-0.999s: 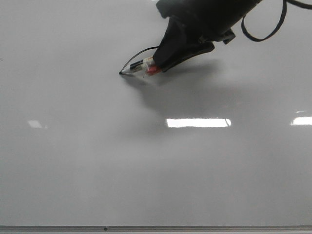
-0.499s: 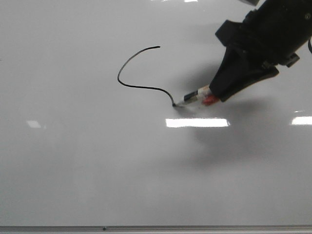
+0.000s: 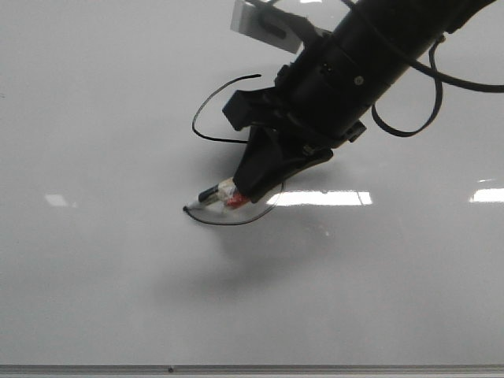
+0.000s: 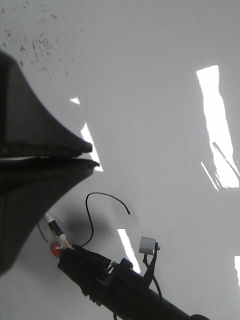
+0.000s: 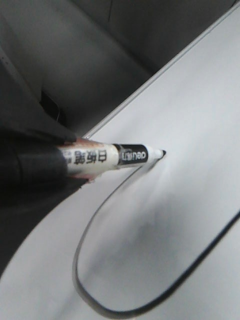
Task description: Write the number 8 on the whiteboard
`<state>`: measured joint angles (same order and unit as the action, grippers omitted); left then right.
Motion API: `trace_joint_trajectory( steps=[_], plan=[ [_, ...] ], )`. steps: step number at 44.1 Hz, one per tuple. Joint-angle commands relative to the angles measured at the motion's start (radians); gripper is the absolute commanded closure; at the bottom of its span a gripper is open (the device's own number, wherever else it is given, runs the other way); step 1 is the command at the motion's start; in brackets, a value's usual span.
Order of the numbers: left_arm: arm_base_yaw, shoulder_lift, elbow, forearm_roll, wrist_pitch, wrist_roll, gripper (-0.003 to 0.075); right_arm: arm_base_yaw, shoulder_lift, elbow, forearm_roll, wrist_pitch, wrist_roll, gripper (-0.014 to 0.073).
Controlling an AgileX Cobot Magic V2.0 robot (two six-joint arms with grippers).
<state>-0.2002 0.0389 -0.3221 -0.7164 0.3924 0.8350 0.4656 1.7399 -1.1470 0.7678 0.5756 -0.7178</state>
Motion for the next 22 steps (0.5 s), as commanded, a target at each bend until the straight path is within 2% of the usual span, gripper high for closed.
trace_joint_trajectory(
  steps=[1, 9, 16, 22],
  plan=[
    [0.002, 0.012, -0.024, -0.029, -0.056, -0.010, 0.0739, -0.015, -0.057, -0.043, 0.037, -0.106, 0.003, 0.0652],
    [0.002, 0.012, -0.024, -0.029, -0.056, -0.010, 0.0739, -0.087, -0.130, -0.042, 0.026, -0.063, 0.003, 0.0652],
    [0.002, 0.012, -0.024, -0.029, -0.056, -0.010, 0.0739, -0.191, -0.207, -0.042, -0.002, -0.010, 0.003, 0.0652],
    [0.002, 0.012, -0.024, -0.029, -0.056, -0.010, 0.0739, -0.236, -0.237, -0.054, -0.001, -0.026, 0.003, 0.0652]
  ],
)
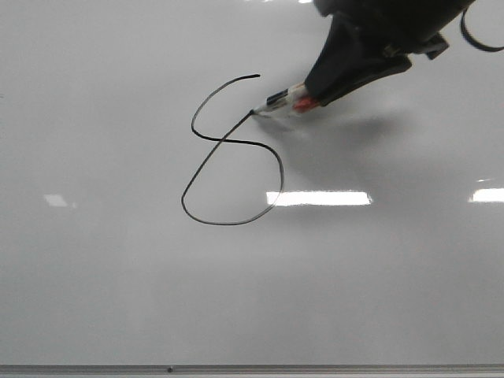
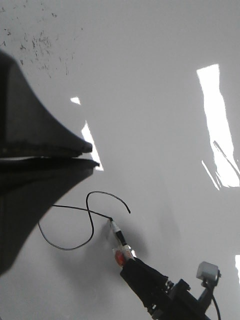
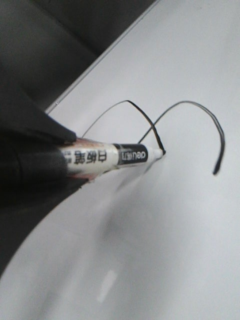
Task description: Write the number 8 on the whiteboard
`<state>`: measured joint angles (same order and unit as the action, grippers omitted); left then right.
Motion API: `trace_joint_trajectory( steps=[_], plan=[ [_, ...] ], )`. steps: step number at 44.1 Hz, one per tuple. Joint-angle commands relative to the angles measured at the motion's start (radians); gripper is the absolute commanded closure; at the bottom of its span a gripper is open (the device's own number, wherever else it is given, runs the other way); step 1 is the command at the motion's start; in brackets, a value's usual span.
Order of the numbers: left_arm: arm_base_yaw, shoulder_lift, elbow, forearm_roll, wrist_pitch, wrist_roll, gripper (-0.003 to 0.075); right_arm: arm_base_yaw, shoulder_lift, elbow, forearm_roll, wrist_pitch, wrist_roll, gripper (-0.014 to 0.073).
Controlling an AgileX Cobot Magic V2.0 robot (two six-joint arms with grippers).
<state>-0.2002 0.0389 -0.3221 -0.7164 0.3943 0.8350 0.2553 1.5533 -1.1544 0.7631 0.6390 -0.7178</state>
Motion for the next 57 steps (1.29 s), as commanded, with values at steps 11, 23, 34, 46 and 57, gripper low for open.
trace_joint_trajectory(
  steps=[11, 23, 34, 46, 57],
  plan=[
    [0.002, 0.012, -0.024, -0.029, -0.058, -0.010, 0.0739, 0.055, -0.006, -0.135, 0.013, -0.076, 0.003, 0.0652],
    [0.002, 0.077, -0.074, 0.014, 0.061, -0.003, 0.0738, 0.155, -0.163, -0.143, -0.031, 0.130, -0.186, 0.0652],
    [0.002, 0.504, -0.339, 0.012, 0.322, 0.313, 0.0493, 0.324, -0.224, -0.169, -0.275, 0.234, -0.430, 0.0652],
    [-0.164, 0.745, -0.507, 0.013, 0.431, 0.455, 0.0299, 0.503, -0.231, -0.169, -0.309, 0.197, -0.440, 0.0652],
    [-0.323, 0.835, -0.528, 0.037, 0.441, 0.417, 0.0300, 0.618, -0.231, -0.169, -0.309, 0.155, -0.440, 0.0652]
  ],
)
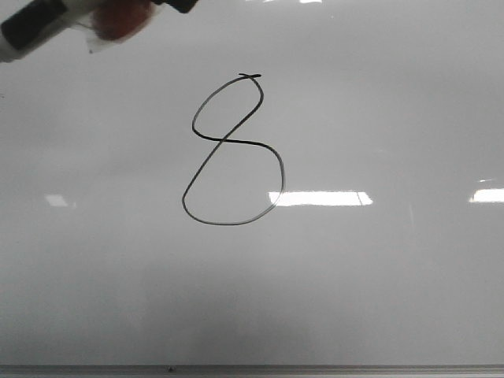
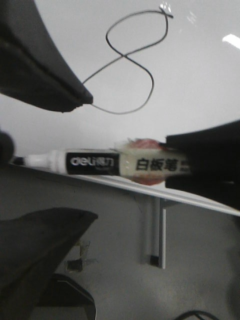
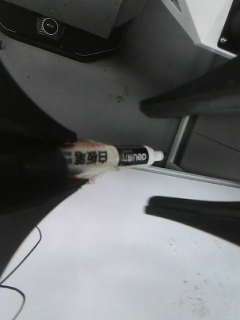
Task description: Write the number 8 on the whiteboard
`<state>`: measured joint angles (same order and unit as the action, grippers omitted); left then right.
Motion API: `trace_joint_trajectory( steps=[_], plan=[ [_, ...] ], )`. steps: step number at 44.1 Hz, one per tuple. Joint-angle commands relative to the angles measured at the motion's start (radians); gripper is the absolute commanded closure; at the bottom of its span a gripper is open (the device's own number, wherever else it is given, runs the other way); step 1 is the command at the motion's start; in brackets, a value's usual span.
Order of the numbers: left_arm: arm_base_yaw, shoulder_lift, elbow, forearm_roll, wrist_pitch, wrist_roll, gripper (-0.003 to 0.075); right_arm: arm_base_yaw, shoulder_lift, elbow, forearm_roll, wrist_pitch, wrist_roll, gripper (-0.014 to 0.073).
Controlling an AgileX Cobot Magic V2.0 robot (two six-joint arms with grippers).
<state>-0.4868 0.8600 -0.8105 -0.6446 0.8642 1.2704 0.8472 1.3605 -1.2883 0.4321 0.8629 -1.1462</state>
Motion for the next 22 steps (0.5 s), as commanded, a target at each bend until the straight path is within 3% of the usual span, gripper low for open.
trace_joint_trajectory(
  steps=[1, 4, 22],
  plan=[
    [-0.046, 0.019, -0.040, -0.035, -0.029, -0.020, 0.0300, 0.035, -0.038, -0.035, 0.022, -0.074, -0.011, 0.0652],
    [-0.064, 0.026, -0.040, -0.035, -0.029, -0.020, 0.0318, 0.051, -0.038, -0.035, 0.022, -0.078, -0.011, 0.0652],
    [-0.067, 0.024, -0.042, -0.037, -0.029, -0.020, 0.0607, 0.055, -0.038, -0.035, -0.008, -0.077, -0.011, 0.0652]
  ],
)
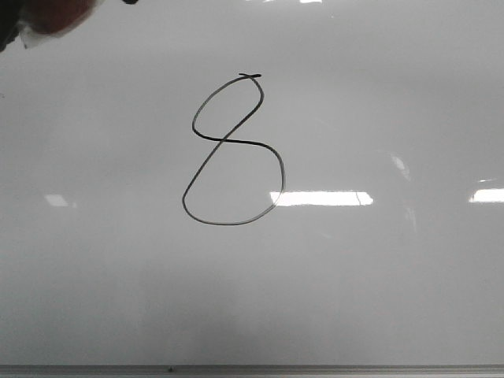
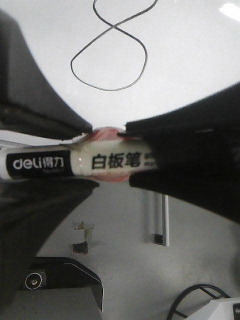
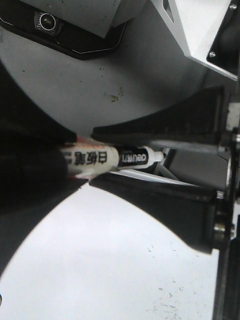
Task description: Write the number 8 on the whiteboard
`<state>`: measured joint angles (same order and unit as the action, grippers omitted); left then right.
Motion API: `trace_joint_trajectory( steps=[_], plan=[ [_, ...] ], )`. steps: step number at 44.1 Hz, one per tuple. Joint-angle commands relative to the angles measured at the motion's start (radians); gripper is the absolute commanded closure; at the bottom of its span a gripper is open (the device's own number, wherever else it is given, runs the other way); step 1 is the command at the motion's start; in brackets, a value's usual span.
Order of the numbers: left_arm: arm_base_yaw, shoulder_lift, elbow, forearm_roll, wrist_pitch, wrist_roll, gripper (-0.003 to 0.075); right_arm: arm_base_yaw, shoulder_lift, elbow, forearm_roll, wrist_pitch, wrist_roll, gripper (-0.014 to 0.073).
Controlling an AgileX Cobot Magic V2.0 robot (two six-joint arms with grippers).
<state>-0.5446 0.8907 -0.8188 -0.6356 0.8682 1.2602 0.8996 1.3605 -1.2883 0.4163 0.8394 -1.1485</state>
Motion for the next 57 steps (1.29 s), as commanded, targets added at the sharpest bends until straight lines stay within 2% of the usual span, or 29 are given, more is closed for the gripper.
trace_joint_trajectory(
  steps=[1, 8, 11, 14, 19, 22, 28, 31, 37, 42, 49, 54, 57],
  plan=[
    [-0.009, -0.006, -0.033, -0.046, -0.033, -0.010, 0.0615, 0.003, -0.037, -0.035, 0.006, -0.053, -0.009, 0.0652],
    [-0.009, -0.006, -0.033, -0.046, -0.033, -0.010, 0.0661, 0.003, -0.031, -0.035, 0.005, -0.047, -0.009, 0.0644],
    [-0.009, -0.006, -0.033, -0.046, -0.033, -0.010, 0.0678, 0.003, -0.028, -0.035, 0.005, -0.047, -0.009, 0.0589],
    [-0.009, -0.006, -0.033, -0.046, -0.033, -0.010, 0.0683, 0.003, -0.027, -0.035, 0.006, -0.047, -0.007, 0.0463],
    [-0.009, -0.006, -0.033, -0.043, -0.033, -0.019, 0.0687, 0.002, -0.029, -0.035, 0.007, -0.048, 0.050, 0.0193],
    [-0.005, 0.003, -0.033, -0.027, -0.042, -0.066, 0.0687, -0.001, -0.036, -0.035, 0.007, -0.049, 0.104, 0.0132],
    [0.032, 0.034, -0.031, 0.075, -0.070, -0.244, 0.0687, -0.043, -0.086, -0.024, 0.000, -0.053, 0.203, 0.0210],
    [0.065, 0.047, -0.025, 0.102, -0.094, -0.305, 0.0687, -0.089, -0.133, 0.002, 0.000, -0.054, 0.250, 0.0221],
    [0.166, 0.062, -0.004, 0.106, -0.169, -0.396, 0.0687, -0.234, -0.262, 0.119, 0.000, -0.067, 0.326, 0.0221],
    [0.266, 0.064, 0.028, 0.096, -0.267, -0.500, 0.0687, -0.376, -0.394, 0.269, 0.000, -0.151, 0.400, 0.0221],
    [0.365, 0.064, 0.132, -0.007, -0.498, -0.537, 0.0687, -0.547, -0.627, 0.519, 0.000, -0.339, 0.565, 0.0233],
    [0.370, 0.064, 0.253, -0.070, -0.718, -0.537, 0.0687, -0.634, -0.796, 0.693, 0.000, -0.441, 0.671, 0.0312],
    [0.369, 0.064, 0.322, -0.110, -0.859, -0.537, 0.0687, -0.658, -0.874, 0.776, 0.001, -0.472, 0.686, 0.0379]
  ],
)
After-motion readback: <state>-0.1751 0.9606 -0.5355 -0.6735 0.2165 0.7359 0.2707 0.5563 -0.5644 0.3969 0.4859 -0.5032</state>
